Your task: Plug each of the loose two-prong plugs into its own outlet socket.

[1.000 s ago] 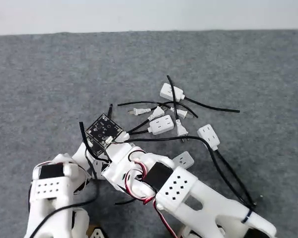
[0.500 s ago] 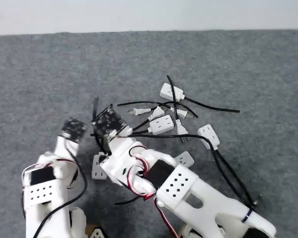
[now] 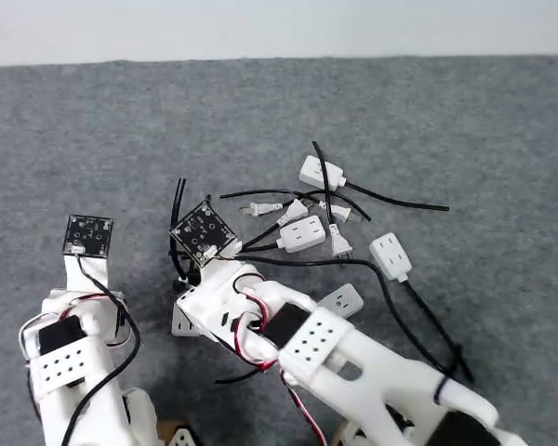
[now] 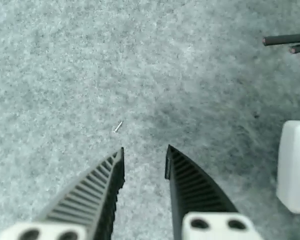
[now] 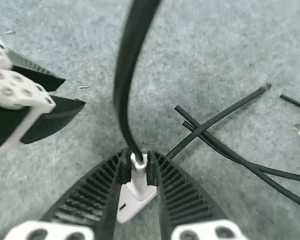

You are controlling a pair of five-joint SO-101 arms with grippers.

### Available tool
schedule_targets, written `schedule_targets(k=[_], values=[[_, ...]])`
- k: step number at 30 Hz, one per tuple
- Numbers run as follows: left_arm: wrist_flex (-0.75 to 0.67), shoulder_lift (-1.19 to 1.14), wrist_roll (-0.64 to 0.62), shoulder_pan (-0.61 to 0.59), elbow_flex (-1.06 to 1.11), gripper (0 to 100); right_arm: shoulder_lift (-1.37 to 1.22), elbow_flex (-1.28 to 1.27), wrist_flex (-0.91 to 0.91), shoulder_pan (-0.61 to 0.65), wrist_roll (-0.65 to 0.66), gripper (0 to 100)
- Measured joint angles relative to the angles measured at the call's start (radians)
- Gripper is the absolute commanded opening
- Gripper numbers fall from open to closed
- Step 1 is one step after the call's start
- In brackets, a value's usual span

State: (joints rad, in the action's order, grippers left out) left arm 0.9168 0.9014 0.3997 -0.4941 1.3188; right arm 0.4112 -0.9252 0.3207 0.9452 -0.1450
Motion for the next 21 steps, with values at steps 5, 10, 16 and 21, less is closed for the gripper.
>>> schedule_targets(k=[5, 10, 16, 21], values=[[0.000, 0.000, -0.003, 0.000, 0.000, 13, -0.081, 0.000, -0.092, 0.000, 0.000, 0.8], [0.000, 0.000, -0.003, 0.000, 0.000, 13, -0.095, 0.002, -0.109, 0.000, 0.000, 0.8], [0.000, 0.000, -0.003, 0.000, 0.000, 13, -0.095, -0.003, -0.103, 0.000, 0.000, 0.8], [0.000, 0.000, -0.006, 0.000, 0.000, 13, -0.100, -0.023, -0.103, -0.015, 0.008, 0.8]])
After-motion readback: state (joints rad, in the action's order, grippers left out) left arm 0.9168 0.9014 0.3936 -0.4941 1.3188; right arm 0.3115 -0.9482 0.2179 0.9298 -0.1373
